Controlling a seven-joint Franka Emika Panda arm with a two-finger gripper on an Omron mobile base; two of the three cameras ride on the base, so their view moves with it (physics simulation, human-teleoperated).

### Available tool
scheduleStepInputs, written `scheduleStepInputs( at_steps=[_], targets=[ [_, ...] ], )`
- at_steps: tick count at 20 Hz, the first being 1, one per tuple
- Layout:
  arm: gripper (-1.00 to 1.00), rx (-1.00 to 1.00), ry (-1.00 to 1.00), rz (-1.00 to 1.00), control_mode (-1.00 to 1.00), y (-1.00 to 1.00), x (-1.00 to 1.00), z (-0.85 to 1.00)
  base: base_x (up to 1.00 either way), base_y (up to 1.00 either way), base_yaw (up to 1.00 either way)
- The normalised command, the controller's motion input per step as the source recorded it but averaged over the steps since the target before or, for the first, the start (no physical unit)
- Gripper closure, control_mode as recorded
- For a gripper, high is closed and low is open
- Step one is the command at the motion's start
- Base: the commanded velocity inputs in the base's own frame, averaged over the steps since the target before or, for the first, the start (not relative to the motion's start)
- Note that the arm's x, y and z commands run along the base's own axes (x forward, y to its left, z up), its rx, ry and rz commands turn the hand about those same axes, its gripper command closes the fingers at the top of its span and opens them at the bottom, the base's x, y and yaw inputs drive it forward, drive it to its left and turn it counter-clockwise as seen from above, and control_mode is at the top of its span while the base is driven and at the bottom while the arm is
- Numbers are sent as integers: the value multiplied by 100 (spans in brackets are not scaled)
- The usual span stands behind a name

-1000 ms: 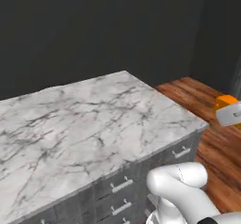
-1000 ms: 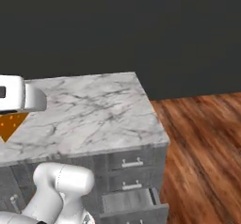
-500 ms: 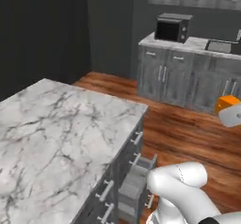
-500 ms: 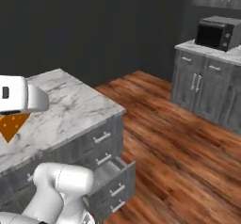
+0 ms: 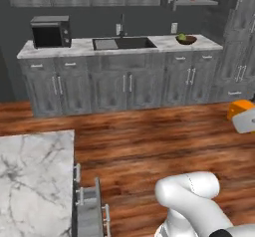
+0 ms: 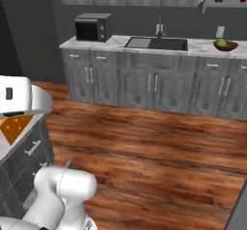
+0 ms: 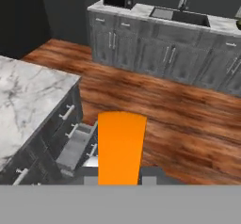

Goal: Pick the cheese from the fridge and the cheese grater from the cabinet and place them next to the salad bowl.

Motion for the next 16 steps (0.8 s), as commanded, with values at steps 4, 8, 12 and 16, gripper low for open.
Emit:
scheduleStepInputs(
  at_steps=[4, 8, 12, 16],
  targets=[
    [100, 0, 0, 0, 100, 0, 0, 0, 75, -4, -55],
    [100, 0, 0, 0, 100, 0, 0, 0, 100, 0, -19],
    [100, 0, 0, 0, 100, 0, 0, 0, 100, -18, -9],
    [100, 0, 0, 0, 100, 0, 0, 0, 100, -50, -12]
  ],
)
